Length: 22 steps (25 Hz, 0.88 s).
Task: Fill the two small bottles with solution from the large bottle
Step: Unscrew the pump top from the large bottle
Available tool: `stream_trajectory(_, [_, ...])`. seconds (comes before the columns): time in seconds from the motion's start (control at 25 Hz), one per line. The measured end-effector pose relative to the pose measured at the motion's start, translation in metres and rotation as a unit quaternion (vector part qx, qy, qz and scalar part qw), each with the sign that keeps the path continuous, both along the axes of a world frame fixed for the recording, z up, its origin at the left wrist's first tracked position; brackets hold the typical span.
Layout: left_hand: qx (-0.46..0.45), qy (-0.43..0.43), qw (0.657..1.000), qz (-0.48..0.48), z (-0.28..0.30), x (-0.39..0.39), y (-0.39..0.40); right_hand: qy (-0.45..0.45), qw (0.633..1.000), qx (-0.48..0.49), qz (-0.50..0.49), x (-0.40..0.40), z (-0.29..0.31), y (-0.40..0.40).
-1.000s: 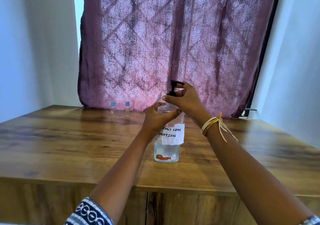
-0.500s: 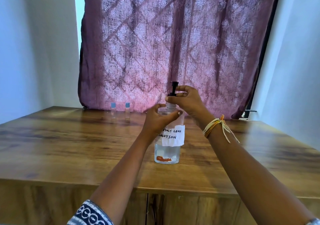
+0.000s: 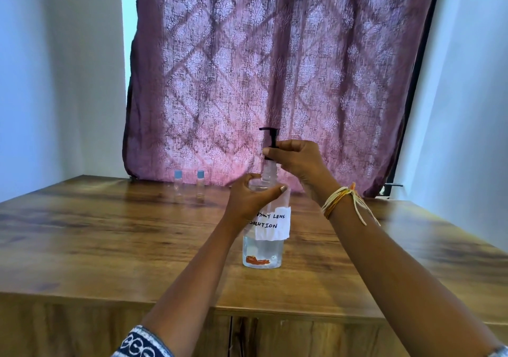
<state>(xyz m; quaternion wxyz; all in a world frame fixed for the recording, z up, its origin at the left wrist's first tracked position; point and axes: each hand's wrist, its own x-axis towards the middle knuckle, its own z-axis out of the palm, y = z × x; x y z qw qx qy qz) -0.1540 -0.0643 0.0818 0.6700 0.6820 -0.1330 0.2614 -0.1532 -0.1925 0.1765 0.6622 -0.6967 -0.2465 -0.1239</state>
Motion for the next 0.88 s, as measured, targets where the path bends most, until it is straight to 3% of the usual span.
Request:
stream_trajectory(0.28, [0.006, -0.001, 1.0, 0.007, 0.001, 0.001, 0.002, 0.047, 0.998, 0.021, 0.025, -0.008, 0.061, -0.006])
stream_trajectory(0.44, [0.009, 0.008, 1.0, 0.011, 0.003, 0.0, 0.001, 0.044, 0.997, 0.052, -0.018, -0.005, 0.098, -0.012])
stream_trajectory(0.72, [0.028, 0.009, 0.999, 0.01, 0.005, 0.001, 0.003, 0.034, 0.973, 0.217, -0.069, -0.007, 0.144, -0.028])
stream_trajectory(0.88, [0.03, 0.011, 0.999, 0.011, 0.004, 0.001, 0.003, 0.093, 0.947, 0.308, -0.011, -0.003, 0.129, -0.036])
